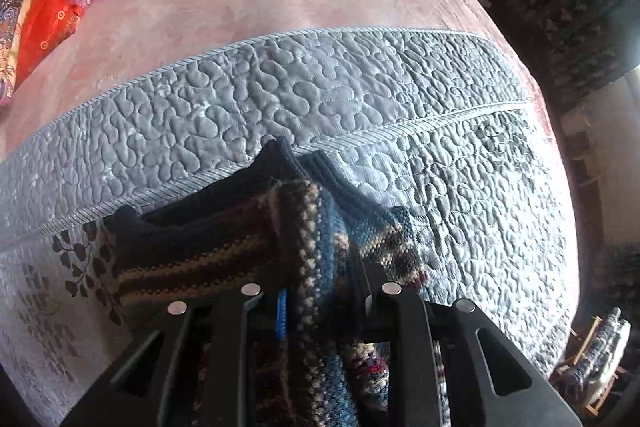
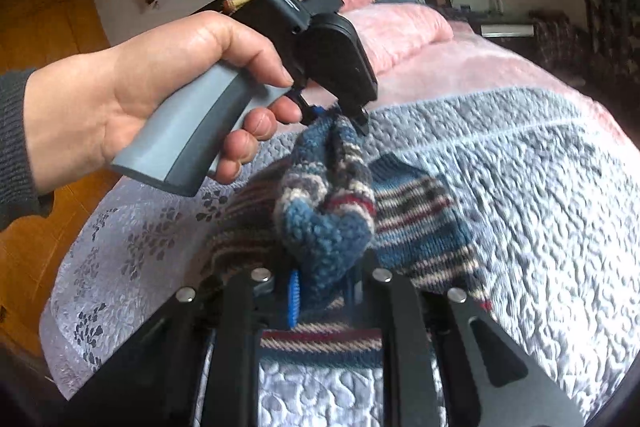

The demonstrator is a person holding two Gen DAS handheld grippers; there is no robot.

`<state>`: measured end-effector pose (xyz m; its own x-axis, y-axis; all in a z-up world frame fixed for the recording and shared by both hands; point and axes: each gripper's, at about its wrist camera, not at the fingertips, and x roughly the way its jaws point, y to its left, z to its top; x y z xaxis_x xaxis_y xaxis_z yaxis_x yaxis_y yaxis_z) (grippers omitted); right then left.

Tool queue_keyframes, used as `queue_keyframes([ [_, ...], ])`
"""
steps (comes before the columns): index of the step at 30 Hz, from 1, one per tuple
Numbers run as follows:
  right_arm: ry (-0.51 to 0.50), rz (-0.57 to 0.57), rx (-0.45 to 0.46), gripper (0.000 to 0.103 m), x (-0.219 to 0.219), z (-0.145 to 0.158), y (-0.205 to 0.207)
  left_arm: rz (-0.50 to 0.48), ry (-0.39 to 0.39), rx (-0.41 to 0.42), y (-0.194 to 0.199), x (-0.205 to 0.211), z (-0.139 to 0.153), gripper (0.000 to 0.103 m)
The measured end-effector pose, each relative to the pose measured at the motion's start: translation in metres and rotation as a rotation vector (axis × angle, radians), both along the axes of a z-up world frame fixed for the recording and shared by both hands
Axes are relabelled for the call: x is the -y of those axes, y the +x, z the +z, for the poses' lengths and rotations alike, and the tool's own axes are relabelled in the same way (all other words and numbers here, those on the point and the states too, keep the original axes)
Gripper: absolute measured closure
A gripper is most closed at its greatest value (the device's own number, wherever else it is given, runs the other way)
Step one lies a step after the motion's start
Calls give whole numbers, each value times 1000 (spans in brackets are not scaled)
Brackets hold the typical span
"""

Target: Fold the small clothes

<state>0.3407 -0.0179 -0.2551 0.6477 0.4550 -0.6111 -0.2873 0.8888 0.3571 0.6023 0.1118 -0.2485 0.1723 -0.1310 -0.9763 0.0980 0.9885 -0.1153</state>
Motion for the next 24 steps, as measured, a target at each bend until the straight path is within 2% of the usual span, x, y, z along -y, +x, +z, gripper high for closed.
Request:
queue_keyframes([
  [8, 128, -14, -121, 88, 35, -38, 7, 41, 76, 67, -7, 25, -18, 79],
  [12, 183, 9, -150, 88, 46, -45, 5, 42, 118, 111, -13, 40, -24, 79],
  [19, 351, 17, -261, 88, 76, -75, 15, 100, 108, 163, -16, 49, -41, 79],
  [22, 434, 32, -293, 82, 85, -88, 19, 99, 101, 199, -21, 55, -47, 79],
  [24, 486, 33, -324, 60, 91, -96, 22, 96, 91, 226, -24, 56, -48, 78],
])
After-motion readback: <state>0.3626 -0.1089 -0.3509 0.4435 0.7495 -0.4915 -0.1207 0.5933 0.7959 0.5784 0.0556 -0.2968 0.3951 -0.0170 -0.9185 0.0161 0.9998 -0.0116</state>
